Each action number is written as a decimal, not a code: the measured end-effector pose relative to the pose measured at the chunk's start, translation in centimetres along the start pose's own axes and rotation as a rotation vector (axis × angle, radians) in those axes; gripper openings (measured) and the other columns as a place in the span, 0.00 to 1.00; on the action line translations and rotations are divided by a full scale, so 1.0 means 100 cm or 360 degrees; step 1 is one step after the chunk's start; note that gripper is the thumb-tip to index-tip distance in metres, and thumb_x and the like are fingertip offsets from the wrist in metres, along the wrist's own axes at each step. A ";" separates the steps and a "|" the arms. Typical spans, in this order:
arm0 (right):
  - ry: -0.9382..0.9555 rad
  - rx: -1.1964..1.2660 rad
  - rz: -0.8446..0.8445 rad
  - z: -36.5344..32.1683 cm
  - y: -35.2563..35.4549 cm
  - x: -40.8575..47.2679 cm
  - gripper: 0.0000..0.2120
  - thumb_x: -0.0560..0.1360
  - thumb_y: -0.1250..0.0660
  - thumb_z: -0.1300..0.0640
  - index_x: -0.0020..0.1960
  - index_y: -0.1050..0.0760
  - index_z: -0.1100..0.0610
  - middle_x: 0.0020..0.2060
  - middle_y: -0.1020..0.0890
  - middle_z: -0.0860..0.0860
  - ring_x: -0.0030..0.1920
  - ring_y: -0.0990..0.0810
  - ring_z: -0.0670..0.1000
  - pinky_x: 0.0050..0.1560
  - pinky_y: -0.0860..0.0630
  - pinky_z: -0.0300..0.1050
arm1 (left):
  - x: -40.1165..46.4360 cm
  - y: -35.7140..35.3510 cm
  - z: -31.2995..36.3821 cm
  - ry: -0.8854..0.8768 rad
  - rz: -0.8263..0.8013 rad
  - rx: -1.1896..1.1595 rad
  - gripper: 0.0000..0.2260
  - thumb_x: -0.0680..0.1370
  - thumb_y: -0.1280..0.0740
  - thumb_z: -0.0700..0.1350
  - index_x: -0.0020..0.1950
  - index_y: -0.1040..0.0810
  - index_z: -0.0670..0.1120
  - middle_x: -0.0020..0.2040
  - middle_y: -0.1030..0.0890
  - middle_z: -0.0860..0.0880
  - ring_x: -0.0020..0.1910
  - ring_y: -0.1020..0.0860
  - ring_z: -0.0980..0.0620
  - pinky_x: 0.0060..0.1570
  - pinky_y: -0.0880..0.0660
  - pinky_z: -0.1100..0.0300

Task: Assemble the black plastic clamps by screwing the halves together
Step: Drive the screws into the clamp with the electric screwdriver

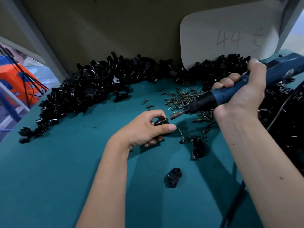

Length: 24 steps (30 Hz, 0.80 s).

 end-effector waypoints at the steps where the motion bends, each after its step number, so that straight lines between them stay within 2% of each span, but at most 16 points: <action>1: 0.0005 -0.0018 -0.0011 0.001 0.000 -0.001 0.20 0.77 0.28 0.54 0.59 0.38 0.55 0.30 0.29 0.49 0.27 0.32 0.48 0.30 0.31 0.41 | 0.000 0.000 0.000 -0.0004 -0.0004 -0.0008 0.20 0.69 0.24 0.60 0.45 0.27 0.48 0.30 0.24 0.49 0.23 0.32 0.53 0.20 0.37 0.65; 7: -0.0051 -0.0080 -0.0005 0.007 0.001 -0.001 0.17 0.78 0.31 0.57 0.58 0.38 0.55 0.29 0.29 0.49 0.26 0.33 0.48 0.29 0.32 0.41 | 0.003 0.002 -0.004 -0.0038 0.0009 0.0075 0.16 0.74 0.22 0.56 0.39 0.27 0.53 0.30 0.23 0.49 0.22 0.30 0.53 0.20 0.33 0.63; 10: -0.0049 -0.0086 -0.0006 0.005 0.003 0.000 0.16 0.78 0.33 0.60 0.57 0.39 0.55 0.29 0.30 0.48 0.25 0.33 0.48 0.29 0.32 0.41 | 0.004 -0.001 -0.003 -0.0027 0.0058 0.0136 0.19 0.68 0.21 0.61 0.38 0.28 0.53 0.29 0.24 0.48 0.22 0.30 0.52 0.20 0.33 0.63; 13: -0.0066 -0.0071 -0.0025 0.004 0.002 0.001 0.15 0.78 0.34 0.60 0.57 0.40 0.55 0.29 0.30 0.48 0.26 0.33 0.47 0.29 0.33 0.41 | 0.006 -0.002 -0.005 -0.0027 0.0143 0.0132 0.22 0.68 0.20 0.60 0.42 0.29 0.49 0.27 0.27 0.50 0.20 0.32 0.52 0.19 0.37 0.64; 18: -0.0068 -0.0042 -0.0050 0.003 0.000 0.001 0.13 0.78 0.35 0.60 0.53 0.39 0.54 0.28 0.31 0.48 0.26 0.34 0.47 0.29 0.33 0.41 | 0.010 -0.008 -0.006 -0.0163 0.0235 0.0157 0.10 0.77 0.24 0.51 0.50 0.19 0.47 0.28 0.31 0.53 0.21 0.35 0.54 0.20 0.35 0.63; 20: -0.0056 -0.0051 -0.0041 0.002 -0.002 0.000 0.13 0.78 0.35 0.60 0.53 0.39 0.54 0.29 0.31 0.48 0.26 0.34 0.48 0.30 0.33 0.41 | 0.013 -0.010 -0.007 -0.0146 0.0308 0.0243 0.11 0.78 0.27 0.51 0.50 0.18 0.43 0.26 0.31 0.55 0.21 0.35 0.55 0.21 0.34 0.64; 22: -0.0023 -0.0056 -0.0046 0.002 -0.003 -0.002 0.11 0.78 0.34 0.60 0.51 0.38 0.55 0.29 0.31 0.48 0.26 0.34 0.48 0.30 0.33 0.41 | 0.015 -0.011 -0.004 -0.0168 0.0434 0.0395 0.12 0.78 0.27 0.52 0.47 0.18 0.42 0.25 0.31 0.56 0.22 0.35 0.55 0.23 0.35 0.63; 24: -0.0024 -0.0044 -0.0033 -0.002 -0.005 -0.003 0.11 0.78 0.35 0.60 0.51 0.38 0.55 0.29 0.31 0.48 0.26 0.34 0.47 0.30 0.33 0.41 | 0.015 -0.012 0.000 -0.0281 0.0577 0.0546 0.11 0.77 0.27 0.51 0.39 0.21 0.47 0.26 0.31 0.56 0.25 0.35 0.55 0.26 0.36 0.60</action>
Point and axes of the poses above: each hand's wrist, its own x-axis towards the middle knuckle, its own y-axis out of the back of the hand, z = x × y, the point moved 2 cm from there along x, towards the middle knuckle
